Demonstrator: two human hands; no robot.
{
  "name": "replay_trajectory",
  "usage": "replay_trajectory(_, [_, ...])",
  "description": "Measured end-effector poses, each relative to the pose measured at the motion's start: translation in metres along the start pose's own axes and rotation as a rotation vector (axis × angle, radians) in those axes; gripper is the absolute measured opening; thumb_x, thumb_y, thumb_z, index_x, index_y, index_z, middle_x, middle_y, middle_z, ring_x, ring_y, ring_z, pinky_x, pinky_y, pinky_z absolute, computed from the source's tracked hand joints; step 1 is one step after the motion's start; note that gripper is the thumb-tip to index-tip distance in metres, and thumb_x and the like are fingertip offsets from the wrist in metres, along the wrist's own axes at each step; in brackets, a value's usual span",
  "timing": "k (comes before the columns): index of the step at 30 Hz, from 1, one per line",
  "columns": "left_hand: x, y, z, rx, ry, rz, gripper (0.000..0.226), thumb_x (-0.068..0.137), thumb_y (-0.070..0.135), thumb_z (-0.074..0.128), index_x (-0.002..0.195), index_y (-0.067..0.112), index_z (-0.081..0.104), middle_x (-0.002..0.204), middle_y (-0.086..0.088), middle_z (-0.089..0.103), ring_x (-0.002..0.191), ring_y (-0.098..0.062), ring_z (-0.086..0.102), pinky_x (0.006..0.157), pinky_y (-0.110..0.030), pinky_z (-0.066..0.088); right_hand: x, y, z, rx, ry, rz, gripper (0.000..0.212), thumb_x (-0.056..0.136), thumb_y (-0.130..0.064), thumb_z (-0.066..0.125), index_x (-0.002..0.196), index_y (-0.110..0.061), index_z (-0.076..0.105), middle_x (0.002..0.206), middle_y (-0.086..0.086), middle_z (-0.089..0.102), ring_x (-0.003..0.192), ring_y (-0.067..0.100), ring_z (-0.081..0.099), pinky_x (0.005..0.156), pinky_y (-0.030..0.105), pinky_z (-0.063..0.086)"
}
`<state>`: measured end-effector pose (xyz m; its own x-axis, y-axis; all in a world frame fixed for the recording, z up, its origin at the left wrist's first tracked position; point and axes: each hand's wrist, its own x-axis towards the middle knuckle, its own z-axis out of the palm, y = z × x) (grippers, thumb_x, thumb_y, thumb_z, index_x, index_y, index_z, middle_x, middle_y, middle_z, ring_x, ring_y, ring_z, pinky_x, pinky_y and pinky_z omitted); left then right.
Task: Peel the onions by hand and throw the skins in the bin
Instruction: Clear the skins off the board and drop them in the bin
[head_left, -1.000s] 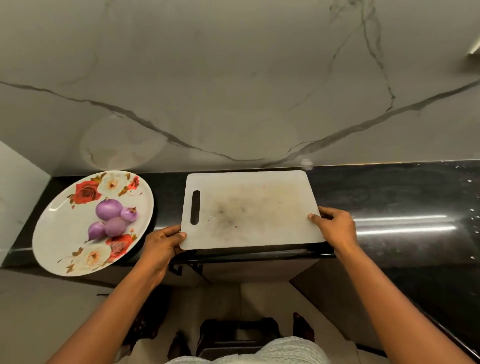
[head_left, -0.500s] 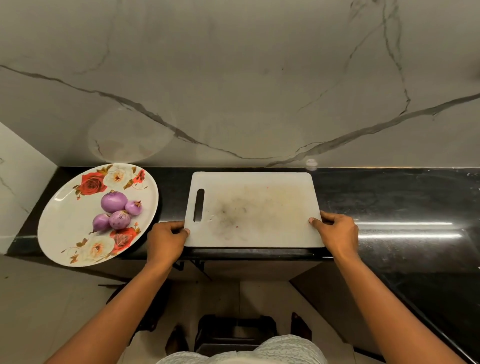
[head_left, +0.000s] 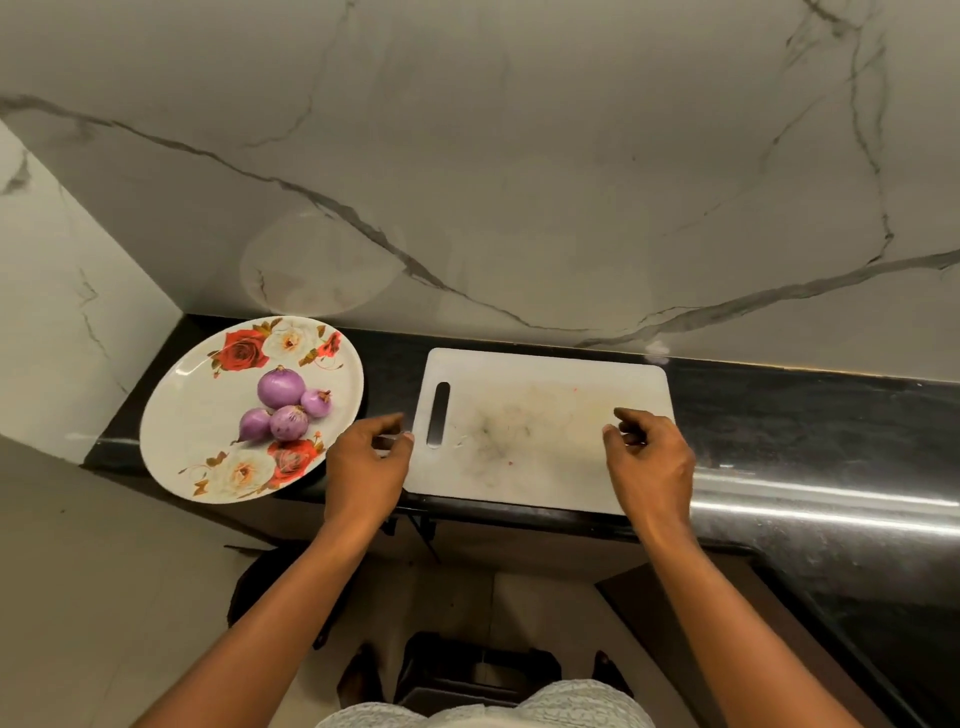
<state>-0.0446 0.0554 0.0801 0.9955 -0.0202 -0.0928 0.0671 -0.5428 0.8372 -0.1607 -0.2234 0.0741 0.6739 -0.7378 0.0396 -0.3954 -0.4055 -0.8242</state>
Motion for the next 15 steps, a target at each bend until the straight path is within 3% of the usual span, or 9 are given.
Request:
replay_trajectory(3, [-0.004,0.01,-0.018,-0.038,0.064,0.095,0.03,0.097,0.02,0.074,0.127,0.021,0.072,0.117,0.007,0.071,0.103,-0.002,0.066,0.085,-0.02,0.053,-0.009,-0.037,0.029,0.089,-0.118,-0.095,0.03,0.099,-0.019,0.072,0.129,-0.017,0.071,0.115,-0.005,0.067,0.098,0.0,0.064,0.08,0.005,0.047])
replay_trajectory(6, [-0.004,0.013,-0.039,-0.044,0.136,0.12,0.029,0.096,0.017,0.075,0.124,0.022,0.073,0.11,0.009,0.07,0.098,0.004,0.064,0.072,-0.002,0.049,-0.016,-0.075,0.06,0.138,-0.225,-0.183,0.03,0.099,-0.02,0.072,0.129,-0.016,0.072,0.117,-0.004,0.068,0.099,-0.002,0.064,0.079,0.001,0.049])
replay_trajectory(8, [-0.001,0.007,-0.057,-0.032,0.189,0.112,0.031,0.094,0.015,0.077,0.123,0.022,0.074,0.11,0.008,0.071,0.097,0.0,0.066,0.068,0.001,0.047,-0.02,-0.1,0.083,0.158,-0.294,-0.244,0.03,0.098,-0.02,0.072,0.128,-0.016,0.073,0.115,-0.004,0.069,0.099,-0.002,0.064,0.081,0.0,0.049])
replay_trajectory(10, [0.004,-0.003,-0.074,-0.038,0.234,0.075,0.032,0.092,0.014,0.079,0.122,0.023,0.074,0.112,0.006,0.072,0.098,-0.006,0.067,0.076,-0.005,0.049,-0.026,-0.123,0.106,0.163,-0.379,-0.305,0.032,0.097,-0.021,0.073,0.129,-0.017,0.072,0.113,-0.005,0.068,0.098,-0.002,0.065,0.083,0.002,0.049])
replay_trajectory(12, [0.01,-0.014,-0.089,-0.034,0.27,0.044,0.032,0.09,0.012,0.08,0.12,0.023,0.074,0.115,0.001,0.072,0.104,-0.013,0.067,0.09,-0.023,0.055,-0.032,-0.142,0.131,0.127,-0.471,-0.374,0.036,0.095,-0.024,0.075,0.13,-0.019,0.071,0.113,-0.005,0.068,0.097,0.0,0.064,0.087,0.006,0.049])
replay_trajectory(15, [0.02,-0.03,-0.103,0.01,0.292,0.018,0.036,0.087,0.01,0.082,0.121,0.021,0.074,0.119,0.0,0.07,0.109,-0.018,0.066,0.097,-0.037,0.056,-0.038,-0.163,0.17,0.013,-0.633,-0.467,0.046,0.093,-0.026,0.075,0.137,-0.021,0.066,0.126,-0.002,0.067,0.109,0.01,0.064,0.097,0.026,0.053])
